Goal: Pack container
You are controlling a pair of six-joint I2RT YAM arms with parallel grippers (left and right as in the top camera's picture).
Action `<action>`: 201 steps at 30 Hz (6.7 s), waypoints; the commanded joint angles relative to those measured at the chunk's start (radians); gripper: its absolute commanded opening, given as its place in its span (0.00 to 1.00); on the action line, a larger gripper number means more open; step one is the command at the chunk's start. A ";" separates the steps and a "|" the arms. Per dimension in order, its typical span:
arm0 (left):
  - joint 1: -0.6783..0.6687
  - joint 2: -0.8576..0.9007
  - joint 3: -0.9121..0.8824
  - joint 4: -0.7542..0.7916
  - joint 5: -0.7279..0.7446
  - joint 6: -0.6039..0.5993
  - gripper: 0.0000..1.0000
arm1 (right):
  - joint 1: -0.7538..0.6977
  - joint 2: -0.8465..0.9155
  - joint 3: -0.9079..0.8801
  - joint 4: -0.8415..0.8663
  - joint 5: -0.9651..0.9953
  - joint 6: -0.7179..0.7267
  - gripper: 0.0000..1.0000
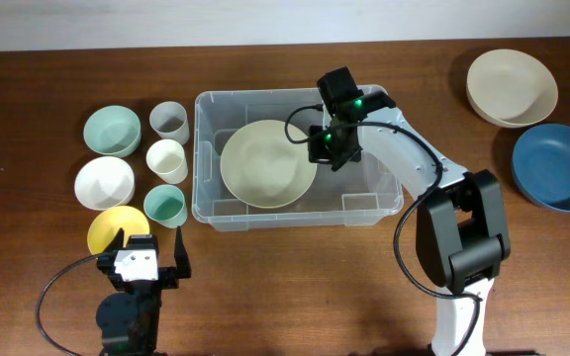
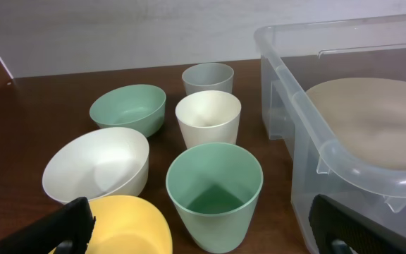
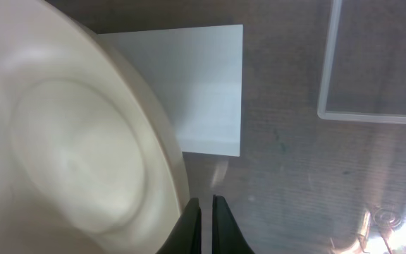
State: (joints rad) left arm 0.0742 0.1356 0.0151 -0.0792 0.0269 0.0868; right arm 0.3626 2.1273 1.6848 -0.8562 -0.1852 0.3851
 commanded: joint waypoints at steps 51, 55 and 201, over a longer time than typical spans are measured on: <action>-0.004 -0.001 -0.006 -0.001 0.007 0.013 1.00 | -0.552 -0.138 0.664 -0.633 0.237 0.044 0.99; -0.004 -0.001 -0.006 -0.001 0.007 0.013 0.99 | -0.777 -0.138 0.595 -0.657 0.205 0.091 0.99; -0.004 -0.001 -0.006 -0.001 0.007 0.013 0.99 | -1.019 -0.162 -0.108 -0.246 0.294 0.068 0.91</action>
State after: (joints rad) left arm 0.0742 0.1356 0.0151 -0.0792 0.0269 0.0868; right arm -0.6365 1.9755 1.6222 -1.1240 0.0784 0.4450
